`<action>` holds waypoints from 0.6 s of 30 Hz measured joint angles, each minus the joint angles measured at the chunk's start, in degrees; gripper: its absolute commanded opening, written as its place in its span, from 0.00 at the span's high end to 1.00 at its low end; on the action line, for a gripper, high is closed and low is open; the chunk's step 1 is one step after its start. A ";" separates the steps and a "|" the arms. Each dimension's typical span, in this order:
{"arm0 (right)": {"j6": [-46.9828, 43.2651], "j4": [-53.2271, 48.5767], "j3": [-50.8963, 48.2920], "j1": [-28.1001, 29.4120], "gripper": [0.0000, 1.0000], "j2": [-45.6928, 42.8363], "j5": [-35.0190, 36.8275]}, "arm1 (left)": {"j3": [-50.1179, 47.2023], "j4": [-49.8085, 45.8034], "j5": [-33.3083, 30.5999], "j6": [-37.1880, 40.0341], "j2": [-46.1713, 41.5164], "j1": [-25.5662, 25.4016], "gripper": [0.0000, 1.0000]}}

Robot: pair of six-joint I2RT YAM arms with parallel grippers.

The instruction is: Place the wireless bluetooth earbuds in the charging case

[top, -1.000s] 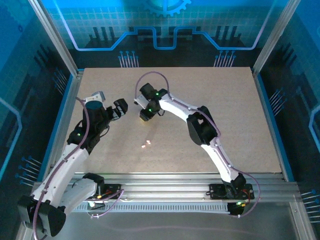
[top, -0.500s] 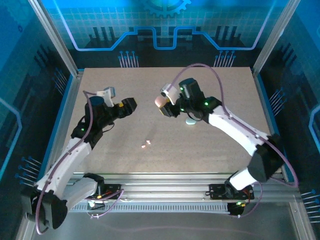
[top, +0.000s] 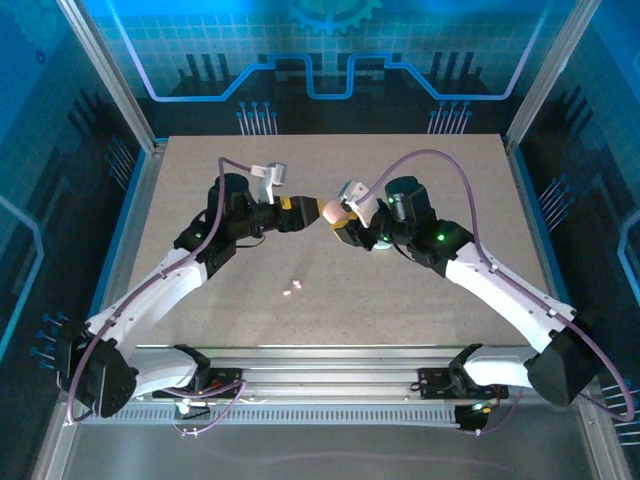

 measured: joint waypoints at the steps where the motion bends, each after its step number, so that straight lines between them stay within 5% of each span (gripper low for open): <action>1: -0.07 0.31 -0.17 0.02 0.66 0.00 0.00 | 0.13 0.04 0.22 -0.04 0.63 -0.26 0.23; 9: -0.63 2.36 -0.74 0.50 0.65 0.00 0.15 | 2.67 -0.04 1.03 -0.46 4.24 -2.40 0.39; 18: -1.40 4.57 -1.81 0.90 0.57 0.00 1.64 | 4.07 0.92 1.38 -2.86 5.57 -3.26 0.77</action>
